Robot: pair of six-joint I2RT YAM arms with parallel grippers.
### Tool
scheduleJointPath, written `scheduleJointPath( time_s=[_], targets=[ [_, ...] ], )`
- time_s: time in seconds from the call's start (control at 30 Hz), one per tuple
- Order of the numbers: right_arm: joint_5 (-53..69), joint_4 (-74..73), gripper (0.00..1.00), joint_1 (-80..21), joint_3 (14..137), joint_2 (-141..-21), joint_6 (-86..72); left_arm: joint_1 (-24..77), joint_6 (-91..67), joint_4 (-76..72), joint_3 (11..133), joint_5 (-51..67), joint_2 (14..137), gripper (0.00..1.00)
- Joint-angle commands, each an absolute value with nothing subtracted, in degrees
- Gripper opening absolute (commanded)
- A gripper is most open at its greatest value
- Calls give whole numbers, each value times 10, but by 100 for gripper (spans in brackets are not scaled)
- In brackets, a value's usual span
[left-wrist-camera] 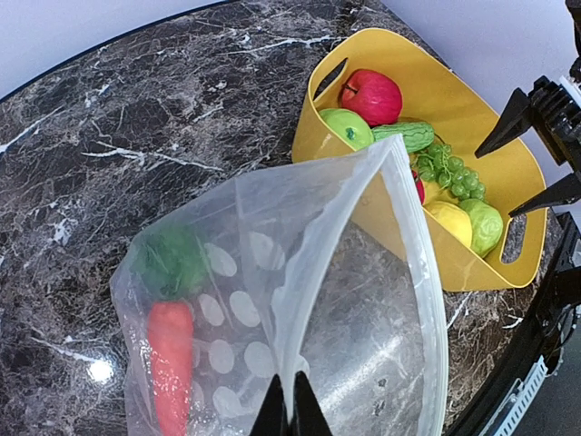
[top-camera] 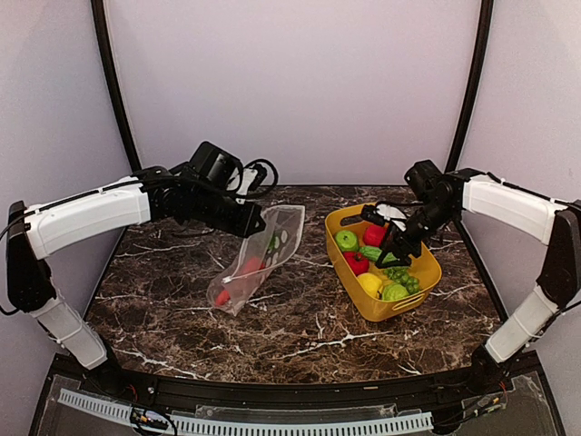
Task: Place the food in the zip-top bag and seal the zipper
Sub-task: Pick up the fake fruit from the bin.
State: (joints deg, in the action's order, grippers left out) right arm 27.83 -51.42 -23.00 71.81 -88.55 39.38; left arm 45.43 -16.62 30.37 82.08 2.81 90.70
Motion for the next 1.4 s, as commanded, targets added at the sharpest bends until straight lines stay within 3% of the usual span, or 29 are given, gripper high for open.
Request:
scheduleJointPath(
  time_s=[0.0, 0.17, 0.5, 0.57, 0.7, 1.37],
  targets=[
    [320, -560, 67, -256, 691, -879, 438, 452, -192, 245, 770, 51, 871, 1],
    [302, -571, 68, -297, 698, -912, 446, 452, -183, 254, 782, 37, 883, 1],
    [244, -503, 73, -276, 658, -903, 432, 452, -223, 232, 766, 19, 893, 1],
    [245, -495, 81, -271, 653, -906, 429, 452, -227, 229, 766, 9, 891, 1],
    [244, -465, 85, -264, 643, -908, 418, 452, -222, 235, 783, -18, 896, 1],
    [258, -419, 89, -260, 615, -972, 405, 452, -215, 251, 842, -10, 940, 1]
  ],
)
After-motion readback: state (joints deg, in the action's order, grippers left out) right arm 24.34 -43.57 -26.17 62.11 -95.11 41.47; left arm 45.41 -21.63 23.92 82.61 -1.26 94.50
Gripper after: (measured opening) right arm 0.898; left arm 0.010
